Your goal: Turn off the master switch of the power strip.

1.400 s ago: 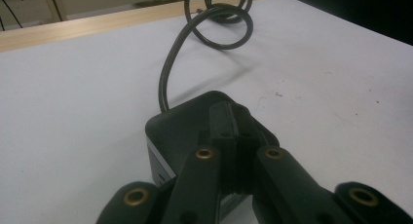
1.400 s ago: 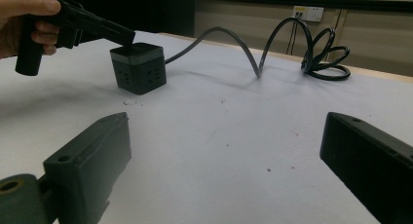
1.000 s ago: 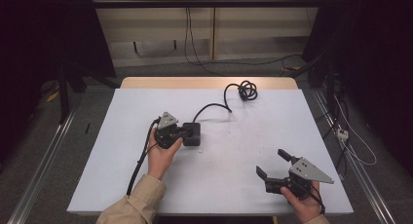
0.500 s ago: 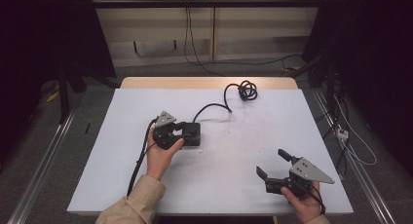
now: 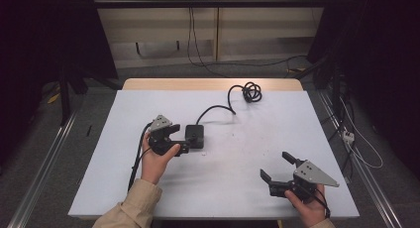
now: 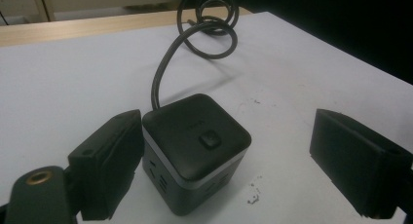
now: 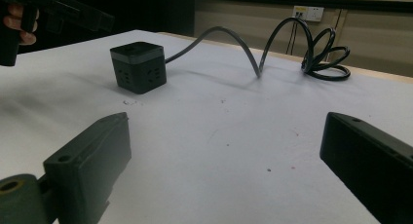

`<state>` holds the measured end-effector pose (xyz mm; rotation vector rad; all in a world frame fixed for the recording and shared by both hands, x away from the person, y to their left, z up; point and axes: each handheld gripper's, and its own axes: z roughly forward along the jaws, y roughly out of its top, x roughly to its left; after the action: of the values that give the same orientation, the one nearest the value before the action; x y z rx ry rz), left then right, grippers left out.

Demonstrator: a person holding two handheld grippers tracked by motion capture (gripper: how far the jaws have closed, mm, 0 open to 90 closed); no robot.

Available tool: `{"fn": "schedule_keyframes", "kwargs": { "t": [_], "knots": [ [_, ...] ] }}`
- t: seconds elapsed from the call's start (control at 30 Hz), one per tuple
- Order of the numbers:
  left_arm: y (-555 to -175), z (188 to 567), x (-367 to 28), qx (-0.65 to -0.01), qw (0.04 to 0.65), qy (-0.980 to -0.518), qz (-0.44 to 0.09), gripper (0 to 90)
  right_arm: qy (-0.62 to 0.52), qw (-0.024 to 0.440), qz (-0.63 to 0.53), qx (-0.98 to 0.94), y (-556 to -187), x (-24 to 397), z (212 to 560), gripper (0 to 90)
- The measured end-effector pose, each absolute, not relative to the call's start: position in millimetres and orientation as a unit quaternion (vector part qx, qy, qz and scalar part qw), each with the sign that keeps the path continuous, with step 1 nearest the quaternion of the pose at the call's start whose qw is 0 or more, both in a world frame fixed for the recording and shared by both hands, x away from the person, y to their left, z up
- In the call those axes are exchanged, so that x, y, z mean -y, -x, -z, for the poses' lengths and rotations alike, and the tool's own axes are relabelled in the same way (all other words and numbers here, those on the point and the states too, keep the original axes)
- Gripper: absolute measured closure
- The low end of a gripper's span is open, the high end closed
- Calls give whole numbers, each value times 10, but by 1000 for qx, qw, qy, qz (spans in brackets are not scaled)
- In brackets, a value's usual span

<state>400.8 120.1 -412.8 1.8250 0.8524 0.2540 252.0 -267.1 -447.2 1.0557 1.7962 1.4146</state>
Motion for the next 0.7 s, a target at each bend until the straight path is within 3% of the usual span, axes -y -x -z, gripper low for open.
{"fn": "schedule_keyframes", "kwargs": {
  "t": [0.27, 0.7],
  "knots": [
    [-3923, 4111, -1315, -347, 540, -759, -105, 74, -398, 307, -536, -678, -2519, 2672, 4458, 39],
    [-3813, 4103, -1547, -336, 546, -760, -104, 68, -397, 306, -537, -679, -2528, 2657, 4460, 39]
  ]
}}
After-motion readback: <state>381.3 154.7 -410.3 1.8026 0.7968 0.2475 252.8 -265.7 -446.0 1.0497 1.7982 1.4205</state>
